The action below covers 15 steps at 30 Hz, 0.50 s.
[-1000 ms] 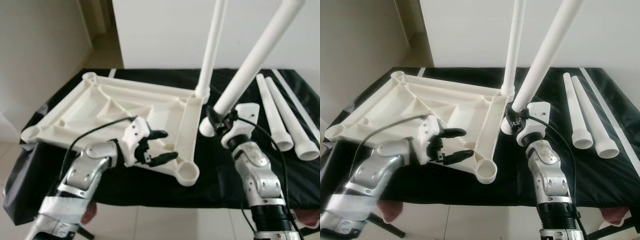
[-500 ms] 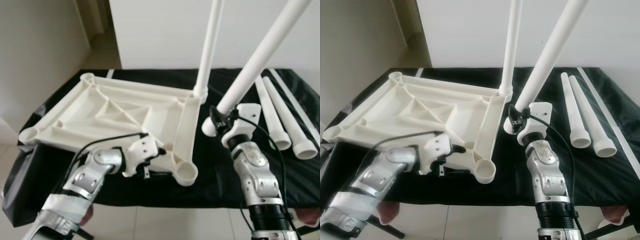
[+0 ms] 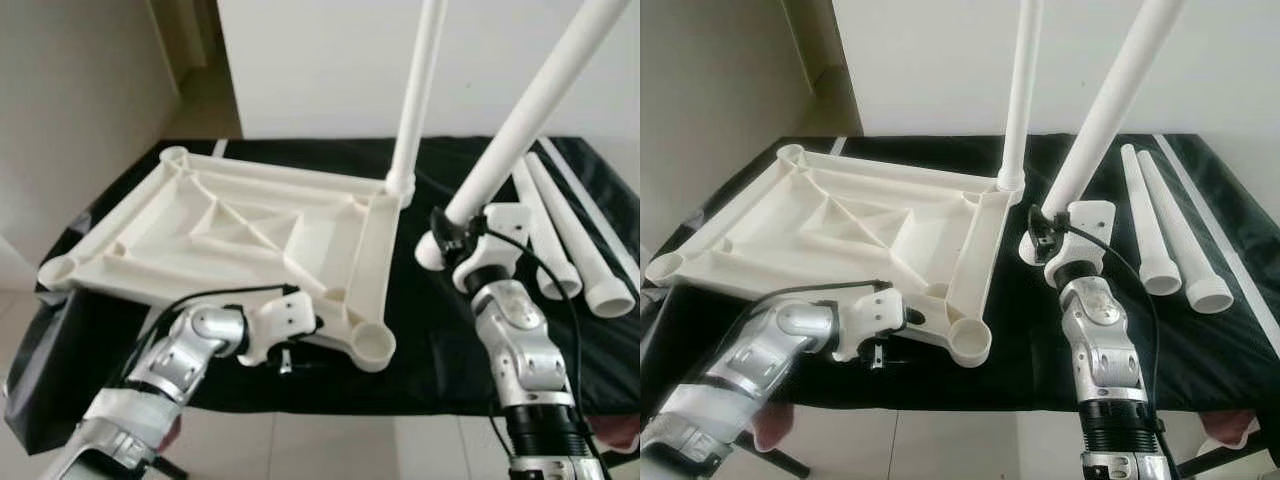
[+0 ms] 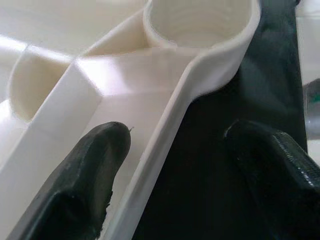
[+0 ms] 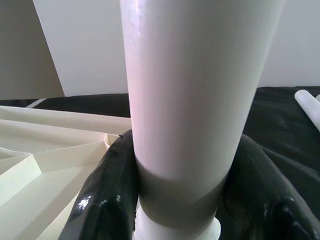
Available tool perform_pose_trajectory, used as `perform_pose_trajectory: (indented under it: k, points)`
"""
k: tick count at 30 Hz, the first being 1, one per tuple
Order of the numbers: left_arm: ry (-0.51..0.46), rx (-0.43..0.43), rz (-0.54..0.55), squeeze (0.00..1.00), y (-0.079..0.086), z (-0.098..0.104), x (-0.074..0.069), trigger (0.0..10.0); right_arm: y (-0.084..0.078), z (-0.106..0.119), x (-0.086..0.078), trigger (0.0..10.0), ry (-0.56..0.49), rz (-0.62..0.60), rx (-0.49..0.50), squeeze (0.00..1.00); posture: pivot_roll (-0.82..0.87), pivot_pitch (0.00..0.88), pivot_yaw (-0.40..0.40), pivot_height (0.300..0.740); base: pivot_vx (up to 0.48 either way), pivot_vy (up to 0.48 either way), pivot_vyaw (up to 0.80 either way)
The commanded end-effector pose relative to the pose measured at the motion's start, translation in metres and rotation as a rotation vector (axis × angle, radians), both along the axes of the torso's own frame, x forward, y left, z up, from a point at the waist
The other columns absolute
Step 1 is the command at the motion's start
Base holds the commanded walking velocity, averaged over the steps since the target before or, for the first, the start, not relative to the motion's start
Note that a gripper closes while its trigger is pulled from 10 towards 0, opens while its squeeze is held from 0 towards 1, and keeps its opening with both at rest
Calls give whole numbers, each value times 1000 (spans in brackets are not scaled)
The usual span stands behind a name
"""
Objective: Building children table
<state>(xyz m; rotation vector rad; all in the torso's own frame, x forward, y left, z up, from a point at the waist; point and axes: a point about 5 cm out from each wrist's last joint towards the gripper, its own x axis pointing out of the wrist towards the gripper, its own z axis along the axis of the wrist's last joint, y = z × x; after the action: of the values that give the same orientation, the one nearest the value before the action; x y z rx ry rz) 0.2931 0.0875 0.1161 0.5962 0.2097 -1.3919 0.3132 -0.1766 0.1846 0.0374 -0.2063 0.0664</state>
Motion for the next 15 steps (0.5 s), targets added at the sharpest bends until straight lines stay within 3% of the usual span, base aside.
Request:
perform_pose_trajectory:
  k: [1, 15]
  points:
    - [-51, -9, 5, 0, -10, 3, 3, 10000, -1, 4, 1, 10000, -15, -4, 2, 0, -41, 0, 48, 740, 0, 0, 0]
    - [-109, -146, 66, 0, -67, 10, 9, 10000, -8, 3, -1, 10000, -1, -48, 13, 0, -50, 0, 52, 740, 0, 0, 0]
